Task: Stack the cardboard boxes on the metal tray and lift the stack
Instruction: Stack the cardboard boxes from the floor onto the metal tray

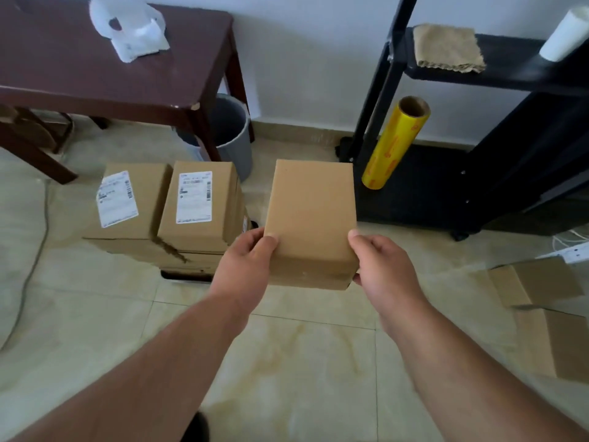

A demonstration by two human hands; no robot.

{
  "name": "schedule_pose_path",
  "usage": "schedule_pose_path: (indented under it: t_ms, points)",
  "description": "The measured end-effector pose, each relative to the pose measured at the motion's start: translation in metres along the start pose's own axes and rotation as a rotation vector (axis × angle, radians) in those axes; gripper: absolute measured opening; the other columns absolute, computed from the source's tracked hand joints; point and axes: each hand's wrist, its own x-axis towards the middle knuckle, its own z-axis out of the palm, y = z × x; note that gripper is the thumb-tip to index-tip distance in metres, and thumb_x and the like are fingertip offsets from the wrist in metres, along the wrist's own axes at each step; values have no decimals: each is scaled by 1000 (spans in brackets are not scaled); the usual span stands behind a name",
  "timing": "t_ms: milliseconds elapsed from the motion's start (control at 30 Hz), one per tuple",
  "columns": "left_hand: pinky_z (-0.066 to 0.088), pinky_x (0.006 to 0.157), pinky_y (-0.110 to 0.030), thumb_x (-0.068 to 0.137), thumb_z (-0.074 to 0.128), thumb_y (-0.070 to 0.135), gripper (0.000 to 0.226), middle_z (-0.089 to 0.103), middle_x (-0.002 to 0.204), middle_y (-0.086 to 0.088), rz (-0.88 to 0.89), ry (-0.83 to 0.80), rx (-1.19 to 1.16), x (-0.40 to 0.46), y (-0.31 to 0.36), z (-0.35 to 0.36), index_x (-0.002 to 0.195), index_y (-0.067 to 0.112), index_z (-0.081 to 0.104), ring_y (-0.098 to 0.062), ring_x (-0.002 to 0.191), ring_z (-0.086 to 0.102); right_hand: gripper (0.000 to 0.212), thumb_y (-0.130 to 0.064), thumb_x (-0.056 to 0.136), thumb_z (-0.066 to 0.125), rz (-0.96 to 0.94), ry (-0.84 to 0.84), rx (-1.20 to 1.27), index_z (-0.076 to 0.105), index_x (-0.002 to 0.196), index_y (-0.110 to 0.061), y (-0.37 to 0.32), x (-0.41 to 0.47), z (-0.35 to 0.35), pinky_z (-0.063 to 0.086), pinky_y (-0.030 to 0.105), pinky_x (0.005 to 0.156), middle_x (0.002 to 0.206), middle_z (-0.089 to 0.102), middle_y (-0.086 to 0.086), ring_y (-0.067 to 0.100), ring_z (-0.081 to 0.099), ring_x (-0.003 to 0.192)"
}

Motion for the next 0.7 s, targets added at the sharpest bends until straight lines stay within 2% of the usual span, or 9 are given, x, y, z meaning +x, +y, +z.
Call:
schedule_pose_path:
  t_ms: [100,200,300,433,500,567,633,700]
  points:
    - [54,101,-46,79,61,56,19,76,103,17,7,19,-57,1,4,-35,93,55,73,-19,108,70,37,-58,92,59,-27,-12,-3,72,91,-23,-16,-12,30,59,53,93,94,76,0,21,72,93]
    - [58,97,-45,76,61,57,34,75,111,13,14,26,-101,2,7,-67,105,45,75,-21,111,69,47,-64,83,57,-43,-21,-9,73,91,-21,-30,-24,58,58,54,93,95,76,3,22,72,95]
    - [55,101,-43,78,61,57,32,74,112,19,32,53,-100,6,11,-104,107,48,74,-17,112,68,48,-62,84,57,-53,-38,-14,73,91,-18,-43,-35,89,58,55,94,99,75,7,25,71,97]
    - [53,103,-43,88,62,53,28,76,108,18,61,85,-99,21,15,-156,112,45,74,-14,111,68,43,-51,95,59,-92,-63,-8,71,96,-10,-64,-48,134,57,57,95,107,72,15,32,70,102]
    - [54,101,-41,92,62,49,21,75,101,21,71,93,-107,28,18,-182,109,44,74,-12,110,67,49,-48,97,58,-116,-73,-16,67,103,0,-73,-51,157,56,60,93,111,68,22,38,66,105]
    - [52,105,-42,88,63,51,26,76,102,22,77,93,-118,38,19,-207,110,42,74,-10,111,67,53,-48,97,58,-153,-89,-24,63,108,4,-83,-55,182,55,63,90,113,65,25,42,63,108]
    - [51,105,-38,91,63,47,21,77,100,22,88,99,-131,48,20,-231,106,38,74,-6,107,68,56,-51,94,57,-187,-110,-53,64,107,3,-93,-57,209,55,63,89,110,67,25,42,67,102]
    - [54,95,-30,102,59,36,14,76,86,26,96,106,-154,57,22,-254,98,36,72,2,90,69,55,-51,94,56,-206,-131,-77,65,103,2,-103,-57,235,56,62,89,92,68,23,29,67,81]
